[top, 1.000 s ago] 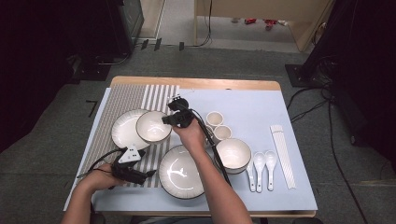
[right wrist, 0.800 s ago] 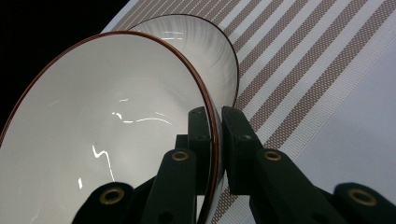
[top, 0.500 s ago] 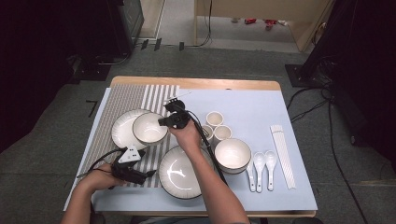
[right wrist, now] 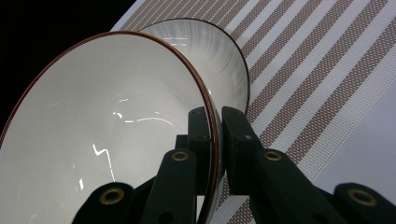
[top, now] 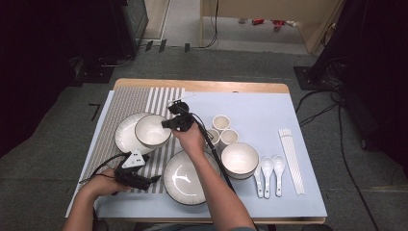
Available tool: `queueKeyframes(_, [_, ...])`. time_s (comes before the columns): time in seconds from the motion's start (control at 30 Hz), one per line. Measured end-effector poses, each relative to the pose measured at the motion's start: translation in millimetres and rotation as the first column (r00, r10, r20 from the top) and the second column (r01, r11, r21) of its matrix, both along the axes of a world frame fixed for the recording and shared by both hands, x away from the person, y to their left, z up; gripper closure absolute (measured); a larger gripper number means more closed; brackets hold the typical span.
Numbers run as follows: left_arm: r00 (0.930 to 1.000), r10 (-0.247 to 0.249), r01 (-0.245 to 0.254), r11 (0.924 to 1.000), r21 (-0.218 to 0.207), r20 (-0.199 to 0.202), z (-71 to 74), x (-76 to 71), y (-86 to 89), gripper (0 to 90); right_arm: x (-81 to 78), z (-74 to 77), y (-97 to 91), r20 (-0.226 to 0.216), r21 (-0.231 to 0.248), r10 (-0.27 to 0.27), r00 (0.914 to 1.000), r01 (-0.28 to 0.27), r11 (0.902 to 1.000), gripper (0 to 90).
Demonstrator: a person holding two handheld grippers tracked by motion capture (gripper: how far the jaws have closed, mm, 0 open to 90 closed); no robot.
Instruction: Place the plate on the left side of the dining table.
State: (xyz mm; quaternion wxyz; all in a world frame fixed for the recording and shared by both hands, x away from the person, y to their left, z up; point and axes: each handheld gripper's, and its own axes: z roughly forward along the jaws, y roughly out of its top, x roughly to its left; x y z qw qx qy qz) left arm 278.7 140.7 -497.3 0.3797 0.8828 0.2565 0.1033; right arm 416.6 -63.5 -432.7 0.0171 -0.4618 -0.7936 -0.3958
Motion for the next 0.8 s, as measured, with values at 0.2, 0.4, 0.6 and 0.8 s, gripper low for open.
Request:
queueKeyframes(0.2, [1.0000,0.000,0.000,1.0000,0.001,0.000,0.0,0.0,0.0,15.2,1.3,-1.3,3.4,-0.006,-0.009,-0.002,1.0000,0.002,1.0000,83.0])
queueKeyframes(0.4, [1.0000,0.001,-0.001,1.0000,-0.005,-0.003,0.0,0.2,0.2,15.2,4.3,-2.8,6.2,-0.006,-0.011,-0.004,1.0000,0.004,0.9999,83.0])
queueKeyframes(0.6, [1.0000,0.001,-0.001,1.0000,-0.005,-0.004,-0.1,0.2,0.2,15.2,6.1,-3.7,7.4,-0.008,-0.018,-0.005,1.0000,0.005,0.9998,83.0])
queueKeyframes(0.8, [1.0000,0.001,-0.001,1.0000,-0.005,-0.003,0.0,0.2,0.2,15.2,7.8,-4.9,8.2,0.003,-0.042,-0.008,1.0000,0.008,0.9991,83.0])
